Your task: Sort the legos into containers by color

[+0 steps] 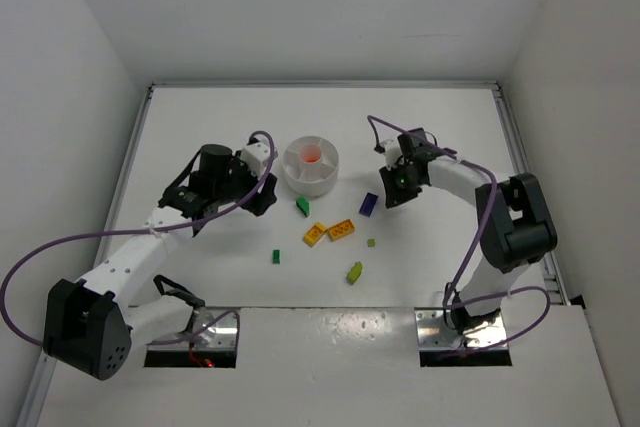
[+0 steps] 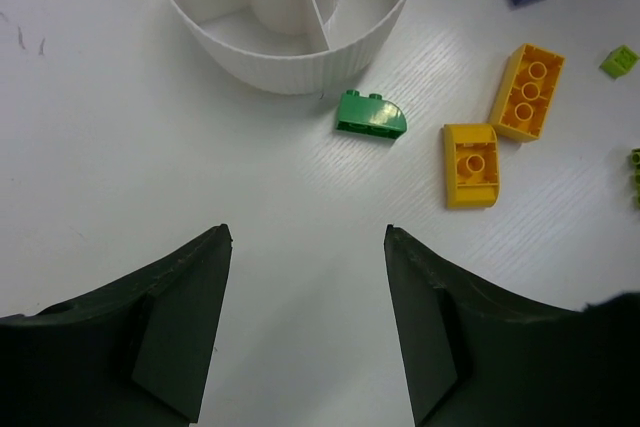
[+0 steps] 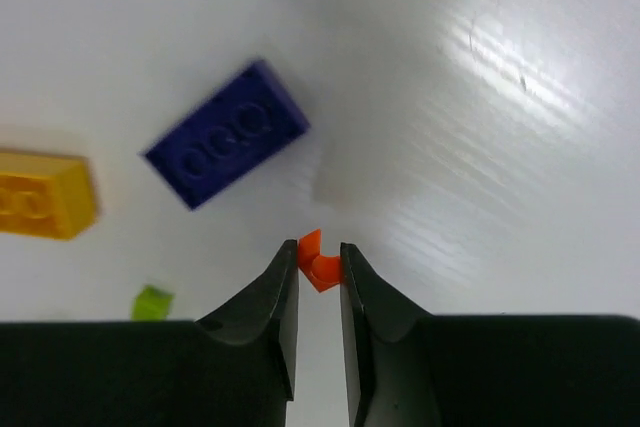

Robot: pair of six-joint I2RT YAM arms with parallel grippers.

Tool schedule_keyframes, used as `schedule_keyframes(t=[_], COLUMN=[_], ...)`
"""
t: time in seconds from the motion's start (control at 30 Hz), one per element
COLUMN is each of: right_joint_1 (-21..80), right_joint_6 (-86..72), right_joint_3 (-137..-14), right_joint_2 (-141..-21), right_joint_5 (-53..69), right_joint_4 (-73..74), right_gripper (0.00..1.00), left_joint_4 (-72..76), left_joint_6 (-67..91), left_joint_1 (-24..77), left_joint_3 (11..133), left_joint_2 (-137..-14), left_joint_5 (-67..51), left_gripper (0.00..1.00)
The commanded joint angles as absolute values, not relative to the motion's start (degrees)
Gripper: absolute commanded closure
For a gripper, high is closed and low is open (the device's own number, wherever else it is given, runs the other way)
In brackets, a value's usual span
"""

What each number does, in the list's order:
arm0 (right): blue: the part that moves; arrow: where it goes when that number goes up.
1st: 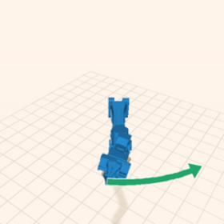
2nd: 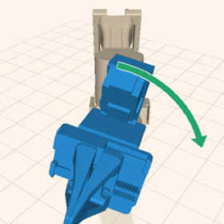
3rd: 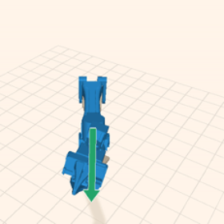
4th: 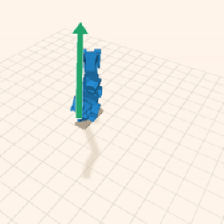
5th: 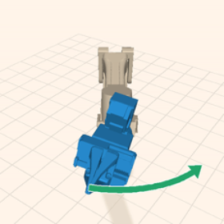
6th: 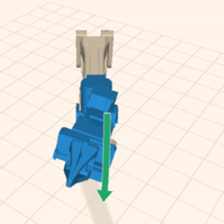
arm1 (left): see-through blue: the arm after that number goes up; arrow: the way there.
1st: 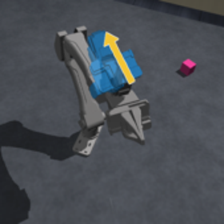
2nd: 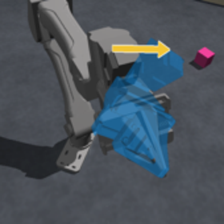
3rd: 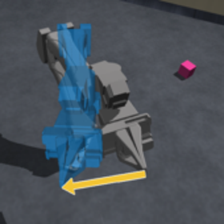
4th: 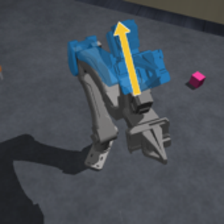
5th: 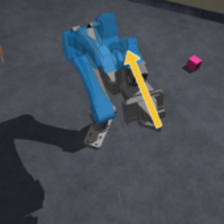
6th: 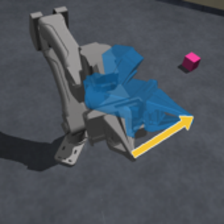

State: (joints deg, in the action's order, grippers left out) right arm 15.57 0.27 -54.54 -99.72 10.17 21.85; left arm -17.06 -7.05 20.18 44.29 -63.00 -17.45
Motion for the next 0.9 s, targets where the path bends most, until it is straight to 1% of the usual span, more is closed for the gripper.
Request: schedule_keyframes(t=[0.0,0.03,0.1,0.2,0.27,0.3,0.33,0.43,0.47,0.63,0.87], right_joint_1=[16.44,16.96,16.96,19.68,21.0,22.22,22.85,25.31,26.01,29.44,31.73], right_joint_6=[-1.05,-1.66,-2.98,-5.26,-5.8,-7.28,-7.29,-8.34,-8.35,-8.35,-8.35], right_joint_3=[-63.35,-67.28,-71.0,-78.55,-81.81,-85.05,-86.56,-92.45,-95.33,-101.41,-103.8], right_joint_2=[-94.22,-94.22,-94.22,-95.09,-97.81,-100.08,-101.24,-104.58,-106.59,-111.53,-115.31], right_joint_5=[15.9,16.95,20.55,24.08,24.87,25.4,25.4,25.4,25.4,22.77,20.92], right_joint_4=[25.22,26.62,27.24,26.55,26.54,25.93,25.93,25.41,25.4,25.4,25.93], right_gripper=[0.83,0.83,0.85,0.86,0.86,0.86,0.86,0.87,0.87,0.87,0.87], left_joint_4=[-15.38,-14.86,-14.85,-14.85,-15.9,-16.69,-17.66,-20.3,-21.09,-21.62,-22.76], left_joint_6=[-6.77,-6.07,-5.54,-4.14,-2.29,-1.76,-1.15,-0.53,-0.53,-0.53,-0.53], left_joint_1=[20.65,20.65,20.65,19.78,17.76,16.54,15.91,13.28,12.75,10.2,9.67], left_joint_3=[44.03,44.03,44.03,45.52,47.28,49.03,50.0,52.64,53.69,54.75,55.28], left_joint_2=[-63.02,-63.02,-63.02,-64.07,-65.3,-66.78,-67.75,-71.1,-71.63,-72.77,-72.77], left_joint_5=[-16.52,-15.74,-15.73,-15.03,-14.51,-13.98,-13.97,-17.48,-18.19,-20.21,-18.9], left_gripper=[0.31,0.31,0.3,0.24,0.18,0.12,0.09,0.0,0.0,0.0,0.0])
